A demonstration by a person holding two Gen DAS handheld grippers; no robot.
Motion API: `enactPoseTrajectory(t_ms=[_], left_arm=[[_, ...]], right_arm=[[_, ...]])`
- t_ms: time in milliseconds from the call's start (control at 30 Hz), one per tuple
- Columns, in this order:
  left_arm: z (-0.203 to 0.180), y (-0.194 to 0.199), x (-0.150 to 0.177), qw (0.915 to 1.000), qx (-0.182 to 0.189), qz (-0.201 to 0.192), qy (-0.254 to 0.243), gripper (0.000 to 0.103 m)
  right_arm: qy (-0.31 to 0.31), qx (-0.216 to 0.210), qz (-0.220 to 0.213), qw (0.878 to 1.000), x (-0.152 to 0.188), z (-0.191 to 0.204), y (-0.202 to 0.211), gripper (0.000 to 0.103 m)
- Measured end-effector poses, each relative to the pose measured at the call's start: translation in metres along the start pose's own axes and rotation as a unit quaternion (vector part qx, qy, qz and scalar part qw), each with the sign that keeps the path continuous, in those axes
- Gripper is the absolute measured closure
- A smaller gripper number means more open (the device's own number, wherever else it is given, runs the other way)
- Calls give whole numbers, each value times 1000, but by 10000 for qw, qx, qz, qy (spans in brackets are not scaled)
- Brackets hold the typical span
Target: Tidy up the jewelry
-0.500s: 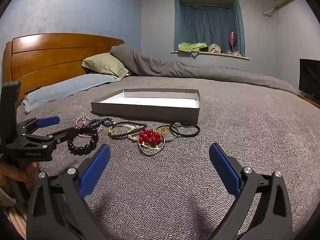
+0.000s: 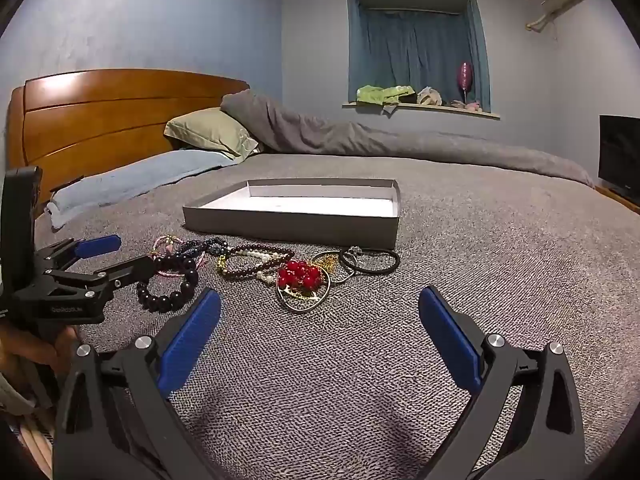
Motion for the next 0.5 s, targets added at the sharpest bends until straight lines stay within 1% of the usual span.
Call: enactPoseTrajectory(t_ms=[500], left_arm=[[-2,2,-2,10000,16,-48,27,4]], right_arm=[[15,-31,4,10000,-1,2,-3,5]])
Point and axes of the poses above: each gripper's, at about its wrist camera, not at the fingertips, and y roughly against the way its jaws point, z to its left, x to its underside, the point moved 3 cm from there along -y, roughly the way its jaws point
